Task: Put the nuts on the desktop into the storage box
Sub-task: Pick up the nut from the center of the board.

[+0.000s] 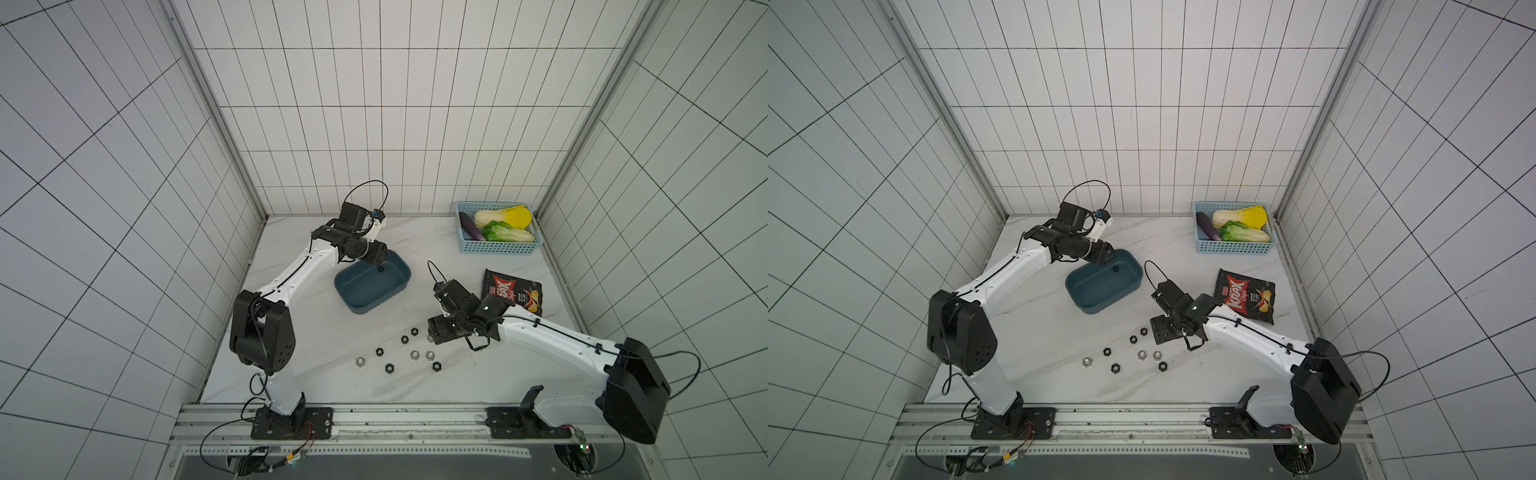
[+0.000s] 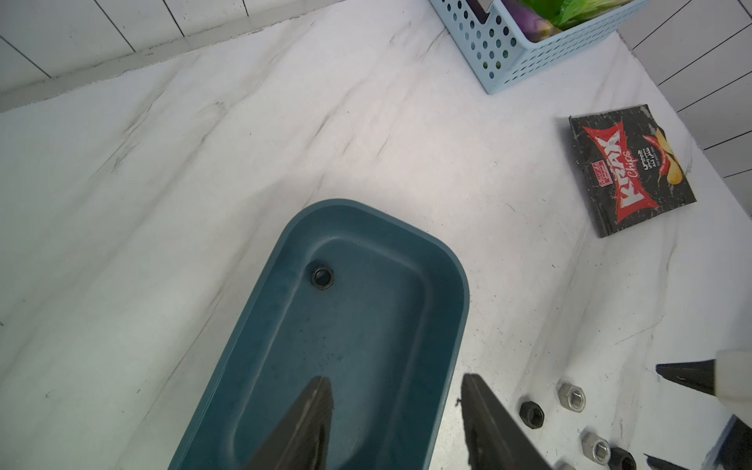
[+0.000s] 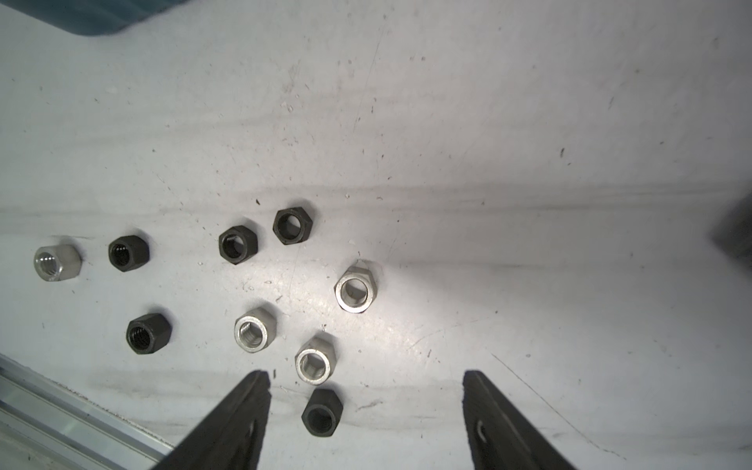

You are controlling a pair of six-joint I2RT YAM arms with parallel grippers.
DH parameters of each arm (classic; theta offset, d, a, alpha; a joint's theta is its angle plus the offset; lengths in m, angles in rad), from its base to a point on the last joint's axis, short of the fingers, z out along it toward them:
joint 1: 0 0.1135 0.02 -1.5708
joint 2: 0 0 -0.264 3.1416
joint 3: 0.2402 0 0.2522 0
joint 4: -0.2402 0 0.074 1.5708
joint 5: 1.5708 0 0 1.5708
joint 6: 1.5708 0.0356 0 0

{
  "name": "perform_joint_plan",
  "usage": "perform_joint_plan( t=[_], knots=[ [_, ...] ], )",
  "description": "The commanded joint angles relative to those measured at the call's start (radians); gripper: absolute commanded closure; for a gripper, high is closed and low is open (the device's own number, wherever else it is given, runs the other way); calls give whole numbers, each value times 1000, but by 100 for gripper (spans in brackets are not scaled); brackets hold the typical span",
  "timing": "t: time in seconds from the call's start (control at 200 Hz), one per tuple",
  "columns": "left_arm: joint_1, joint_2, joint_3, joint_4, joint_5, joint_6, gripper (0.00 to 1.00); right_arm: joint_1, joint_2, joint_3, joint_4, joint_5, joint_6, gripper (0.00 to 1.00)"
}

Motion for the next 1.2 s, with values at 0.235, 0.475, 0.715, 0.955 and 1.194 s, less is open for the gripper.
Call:
perform_joint_plan(
  t=[0.235,0.475,0.715,0.955,1.194],
  knots=[
    [208,-111,-168,-33,149,0,43,-11,185,98,-36,-35,41,30],
    [231,-174,-238,9,113,11,41,-22,281,135,-16,5,40,35],
    [231,-190,-242,5,102,23,41,-33,349,149,-1,-22,38,47],
    [232,-199,-248,9,99,25,40,-35,368,154,-5,-29,41,59],
    [231,-192,-239,7,112,32,40,-31,372,160,-28,-19,55,68]
  ],
)
